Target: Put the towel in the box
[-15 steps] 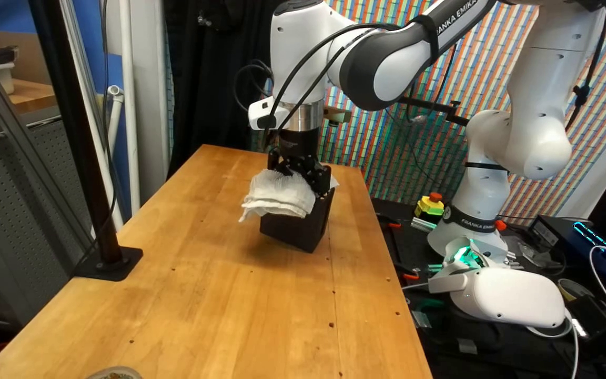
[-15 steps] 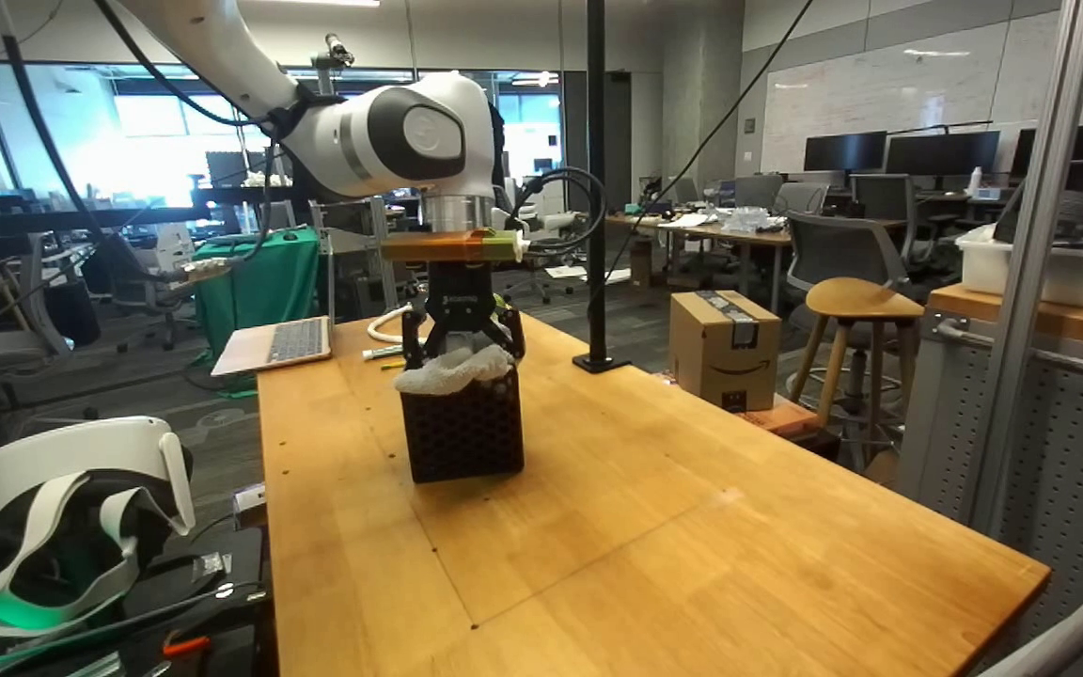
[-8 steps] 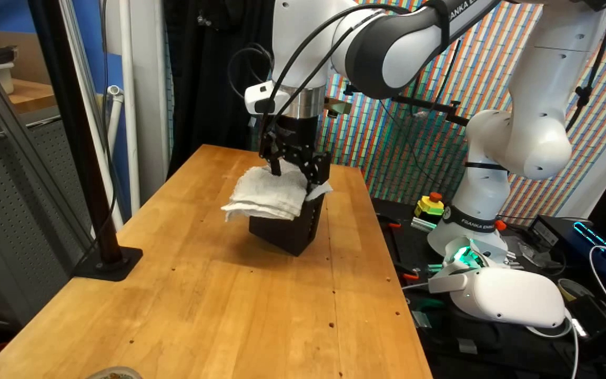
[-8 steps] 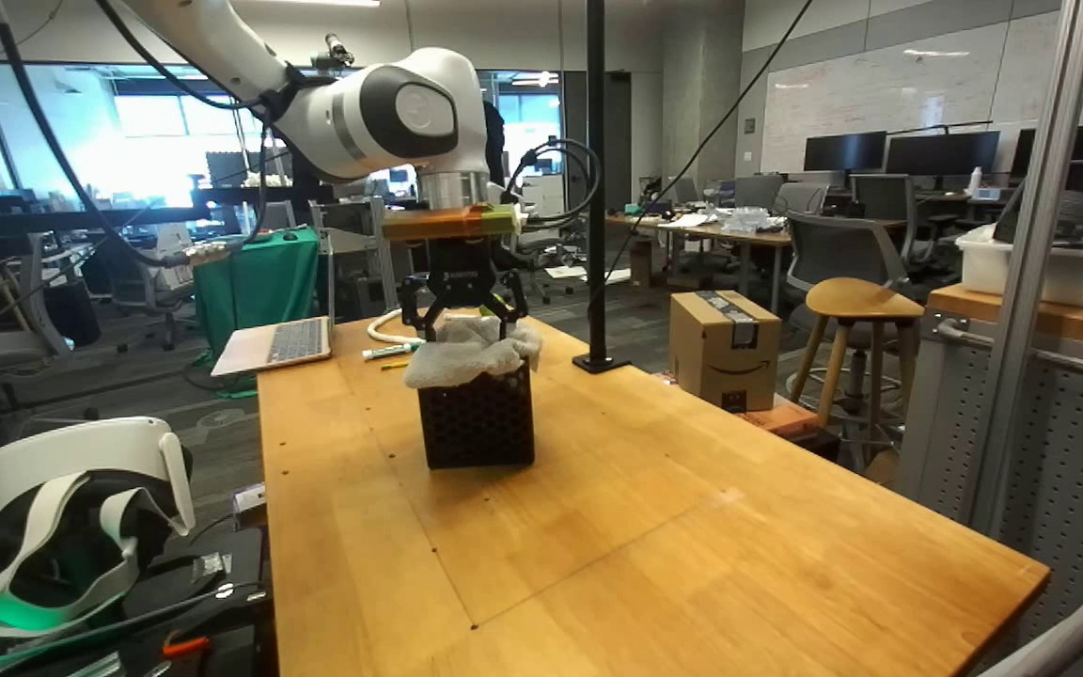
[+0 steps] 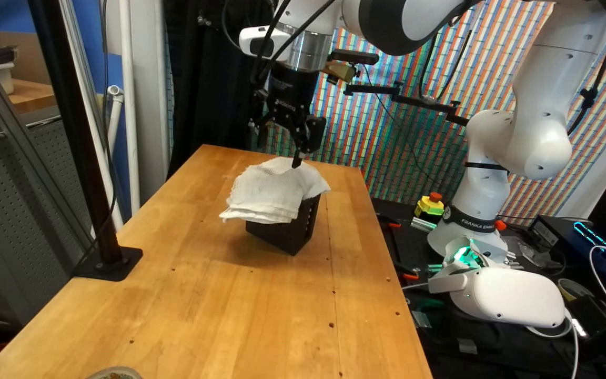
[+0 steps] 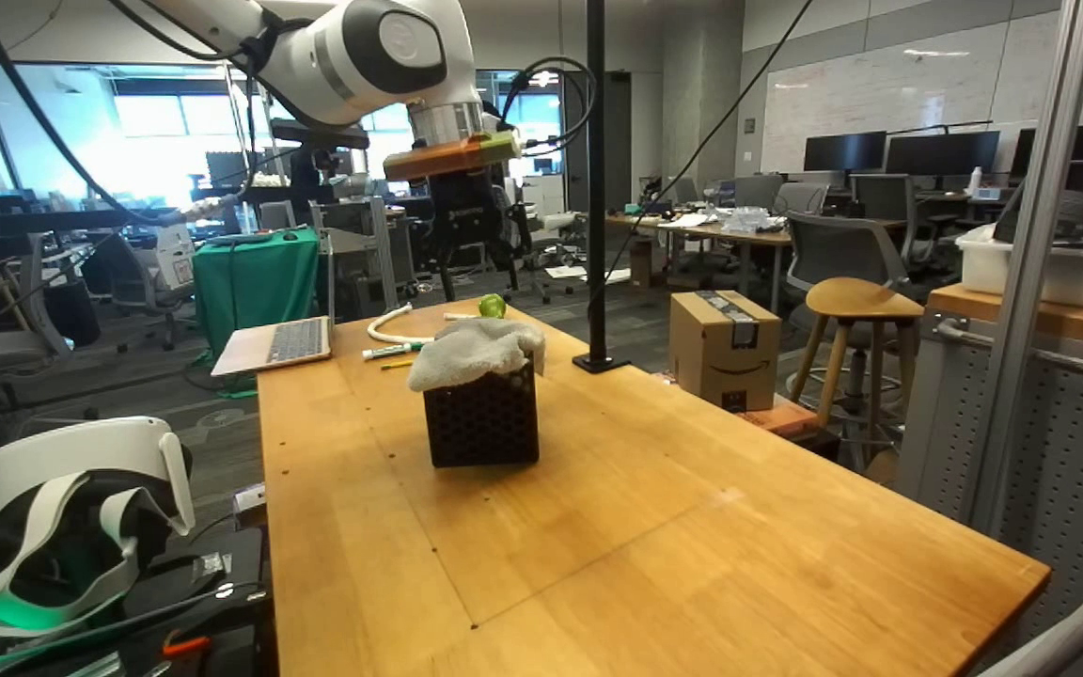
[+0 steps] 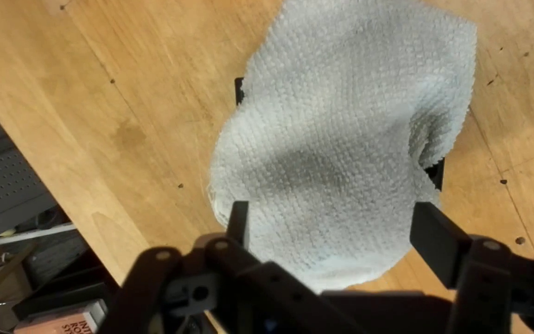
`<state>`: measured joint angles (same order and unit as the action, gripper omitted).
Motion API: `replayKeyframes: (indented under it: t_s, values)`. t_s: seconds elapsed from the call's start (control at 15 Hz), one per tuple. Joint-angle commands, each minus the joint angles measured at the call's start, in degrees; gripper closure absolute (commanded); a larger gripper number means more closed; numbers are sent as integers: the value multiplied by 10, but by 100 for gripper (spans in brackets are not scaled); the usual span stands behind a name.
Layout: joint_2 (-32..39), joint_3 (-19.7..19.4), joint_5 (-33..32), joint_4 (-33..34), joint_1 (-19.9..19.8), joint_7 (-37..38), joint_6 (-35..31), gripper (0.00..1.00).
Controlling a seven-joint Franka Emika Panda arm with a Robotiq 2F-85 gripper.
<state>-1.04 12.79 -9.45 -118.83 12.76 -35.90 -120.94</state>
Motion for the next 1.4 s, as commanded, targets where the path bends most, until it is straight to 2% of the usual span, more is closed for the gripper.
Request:
replayKeyframes:
  t_s: [0.0,0.07,0.27,0.4,0.6,0.73,1.33]
  values:
    - [5,2,-8,16,4,6,-2,42]
    - [6,2,-15,15,3,9,0,52]
    - [11,-1,-38,12,0,24,8,74]
    - [14,-3,-65,10,-2,43,17,85]
    - [10,-4,-83,-5,-3,55,27,89]
    - [13,-1,-81,-17,-1,56,31,84]
    - [58,1,-36,-42,-4,28,11,83]
